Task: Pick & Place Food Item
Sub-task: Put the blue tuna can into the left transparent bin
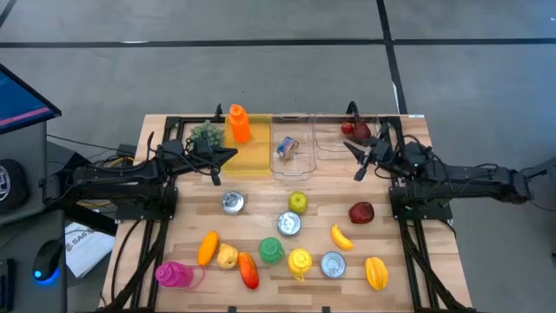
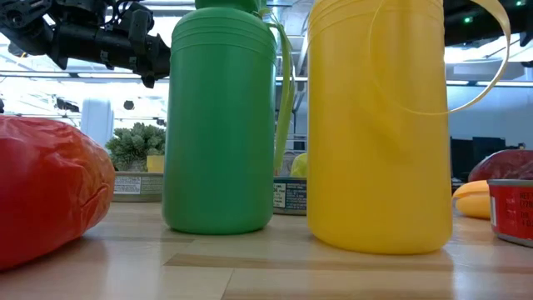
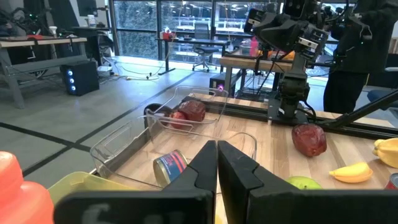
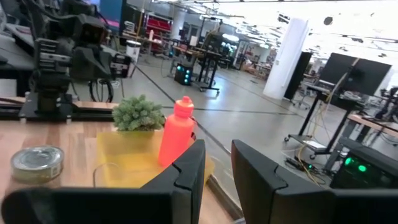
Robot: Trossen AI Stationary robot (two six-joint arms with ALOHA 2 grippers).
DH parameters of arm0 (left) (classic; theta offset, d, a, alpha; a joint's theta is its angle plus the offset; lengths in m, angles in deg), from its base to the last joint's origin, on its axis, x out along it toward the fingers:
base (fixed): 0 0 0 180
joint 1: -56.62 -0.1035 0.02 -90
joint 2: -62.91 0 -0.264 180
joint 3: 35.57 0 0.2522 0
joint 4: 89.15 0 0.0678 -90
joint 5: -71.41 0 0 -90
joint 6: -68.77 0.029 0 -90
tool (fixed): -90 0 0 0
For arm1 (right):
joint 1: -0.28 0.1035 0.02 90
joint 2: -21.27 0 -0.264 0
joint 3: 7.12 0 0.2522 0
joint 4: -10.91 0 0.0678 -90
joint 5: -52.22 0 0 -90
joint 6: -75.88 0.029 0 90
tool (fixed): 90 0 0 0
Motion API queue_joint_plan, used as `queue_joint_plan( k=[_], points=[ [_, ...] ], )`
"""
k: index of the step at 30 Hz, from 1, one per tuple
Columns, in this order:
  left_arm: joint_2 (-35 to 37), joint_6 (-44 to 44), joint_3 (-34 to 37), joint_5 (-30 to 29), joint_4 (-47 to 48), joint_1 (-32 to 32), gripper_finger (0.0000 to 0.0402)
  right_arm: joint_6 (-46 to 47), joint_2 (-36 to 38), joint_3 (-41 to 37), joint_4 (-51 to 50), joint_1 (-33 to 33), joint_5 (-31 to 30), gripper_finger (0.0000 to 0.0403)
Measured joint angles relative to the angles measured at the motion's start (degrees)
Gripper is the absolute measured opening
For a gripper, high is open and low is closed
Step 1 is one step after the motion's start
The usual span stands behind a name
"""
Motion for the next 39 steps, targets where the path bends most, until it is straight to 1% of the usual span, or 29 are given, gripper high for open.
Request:
queue_joint_plan(
  k=[8,12,19,22,24,30,39],
  points=[
    [0.0,0.0,0.0,0.0,0.0,0.0,0.0001,-0.2,0.0,0.0,0.1,-3.1,0.0,0.0075],
    [0.0,0.3,0.0,0.0,0.0,0.0,0.0001,-3.6,0.0,0.0,1.3,-5.3,0.0,0.0075],
    [0.0,10.6,0.0,0.0,-0.1,0.0,0.0001,-10.3,0.0,0.0,8.1,-9.7,0.0,0.0075],
    [0.0,16.6,0.0,-0.1,-1.2,0.0,0.0001,-10.5,0.0,0.0,11.6,-12.2,0.0,0.0075],
    [0.0,19.2,0.0,-0.8,-2.4,0.0,0.0001,-10.5,0.0,0.0,13.8,-13.9,0.0,0.0075],
    [0.0,19.7,0.0,-4.0,-5.1,-0.1,0.0001,-10.5,0.0,0.0,16.0,-18.2,0.0,0.0075],
    [0.0,19.7,0.0,-4.1,-5.2,-2.0,0.0001,-10.5,-3.2,0.0,16.3,-22.6,0.1,0.0075]
  ],
)
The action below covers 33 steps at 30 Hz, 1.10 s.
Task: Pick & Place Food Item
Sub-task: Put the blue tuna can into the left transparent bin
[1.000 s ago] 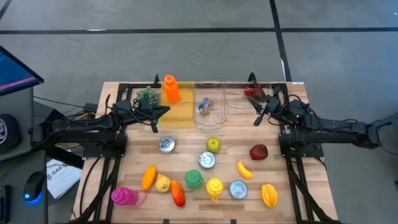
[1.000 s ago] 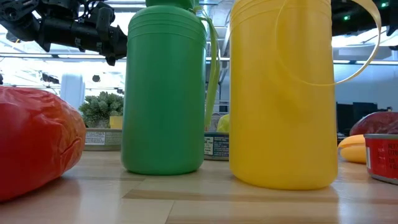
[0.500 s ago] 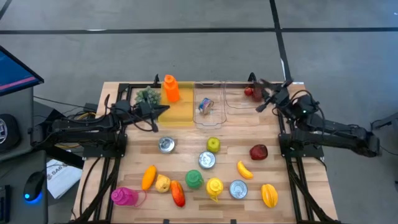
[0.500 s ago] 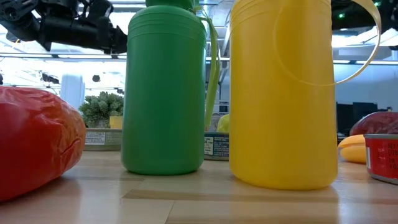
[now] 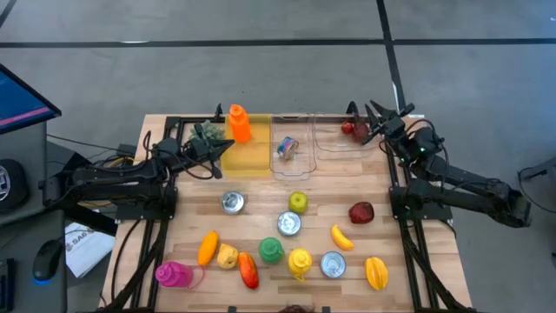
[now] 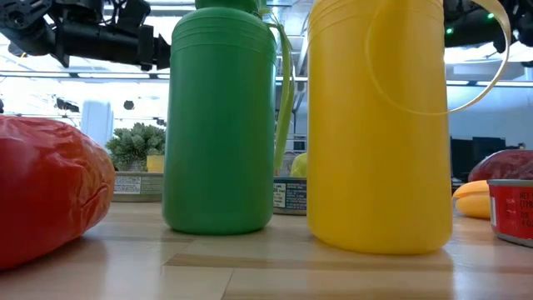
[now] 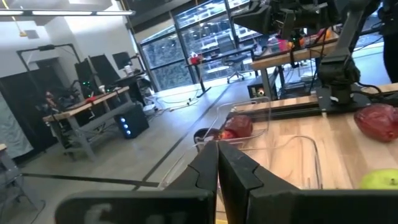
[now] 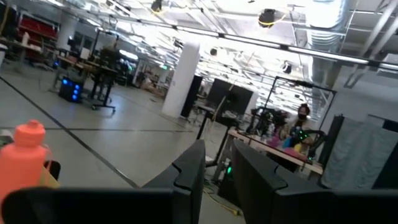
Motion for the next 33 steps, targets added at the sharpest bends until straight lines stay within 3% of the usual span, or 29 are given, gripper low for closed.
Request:
queue_joint_plan(
  k=[11,33],
  points=[
    [0.0,0.0,0.0,0.0,0.1,-2.0,0.0001,-0.2,-6.1,0.0,4.4,-2.8,0.0,0.0075],
    [0.0,-0.3,0.0,0.0,0.3,-2.0,0.0001,0.0,-6.6,0.0,7.9,-4.4,0.0,0.0075]
  ],
)
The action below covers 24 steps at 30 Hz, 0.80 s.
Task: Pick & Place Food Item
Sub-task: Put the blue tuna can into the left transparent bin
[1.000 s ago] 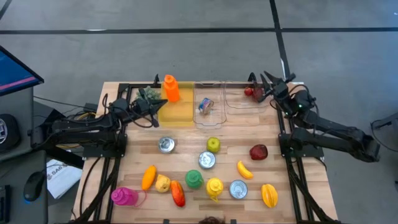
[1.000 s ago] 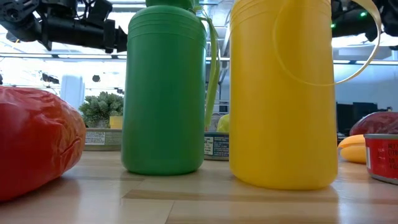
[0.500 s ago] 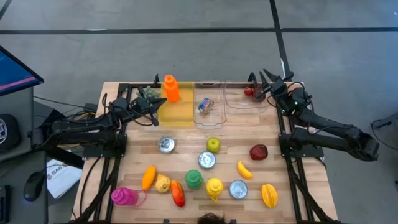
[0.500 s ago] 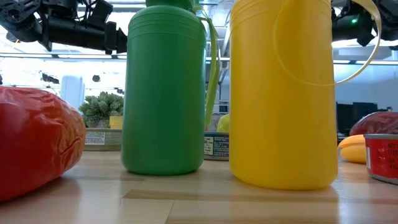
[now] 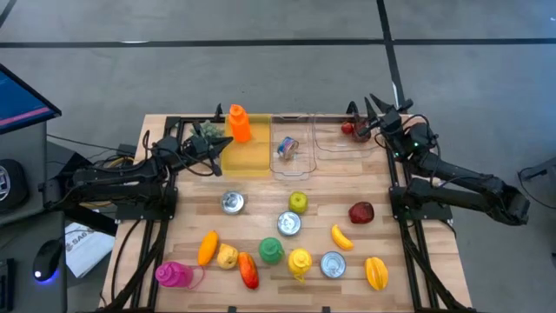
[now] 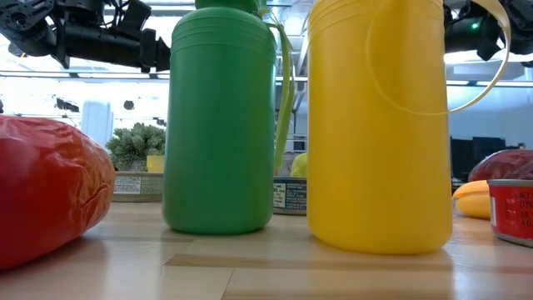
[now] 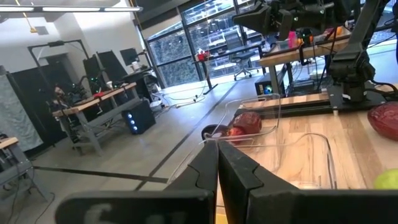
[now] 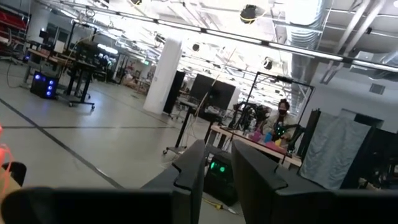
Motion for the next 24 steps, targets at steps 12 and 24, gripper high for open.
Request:
queue_joint_plan(
  k=[12,24],
  points=[
    [0.0,-0.5,0.0,0.0,0.0,0.0,0.0001,2.0,-2.8,0.0,-0.6,5.5,9.1,0.0075],
    [0.0,-3.8,0.0,0.0,0.2,0.0,0.0001,8.0,-15.2,1.0,-1.3,11.1,11.1,0.0075]
  ],
)
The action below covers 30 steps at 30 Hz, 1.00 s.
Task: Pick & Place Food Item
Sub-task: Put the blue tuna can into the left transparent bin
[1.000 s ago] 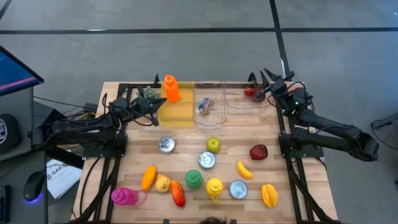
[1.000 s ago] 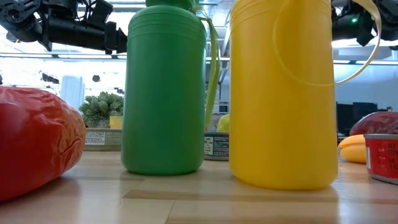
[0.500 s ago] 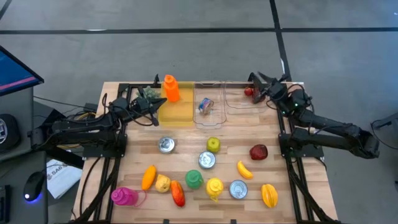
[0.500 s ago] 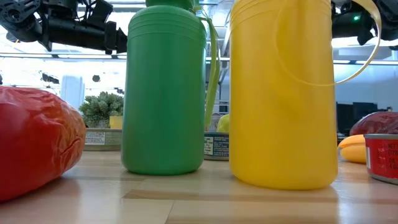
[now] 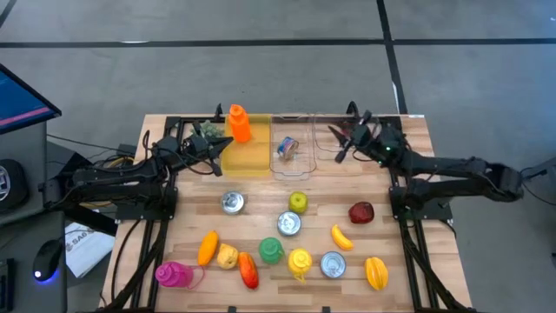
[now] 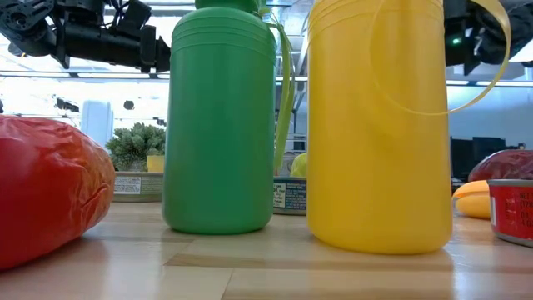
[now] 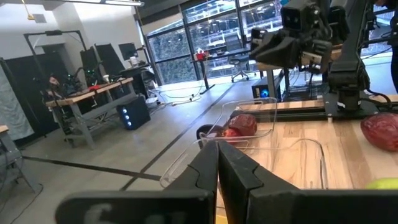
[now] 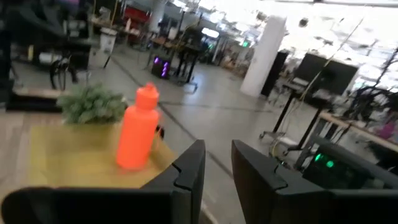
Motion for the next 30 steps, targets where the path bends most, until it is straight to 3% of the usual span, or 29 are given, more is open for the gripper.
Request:
queue_joint_plan(
  k=[6,14,19,25,30],
  points=[
    [0.0,0.0,0.0,0.0,0.0,0.0,0.0001,0.4,-6.4,5.2,-3.5,0.6,0.0,0.0061],
    [0.0,0.0,0.0,0.0,0.1,0.0,0.0001,-2.8,-12.9,14.4,-20.1,0.3,1.8,0.0014],
    [0.0,0.0,0.0,0.0,0.0,0.0,0.0001,-3.5,-16.4,20.9,-30.2,-1.6,10.7,0.0005],
    [0.0,0.2,0.0,0.0,0.0,0.0,0.0001,-6.0,-22.5,26.7,-34.9,-4.0,21.2,0.0002],
    [0.0,0.2,0.0,0.0,0.0,0.0,0.0001,-6.8,-28.6,31.4,-40.3,-5.2,25.5,0.0001]
  ],
)
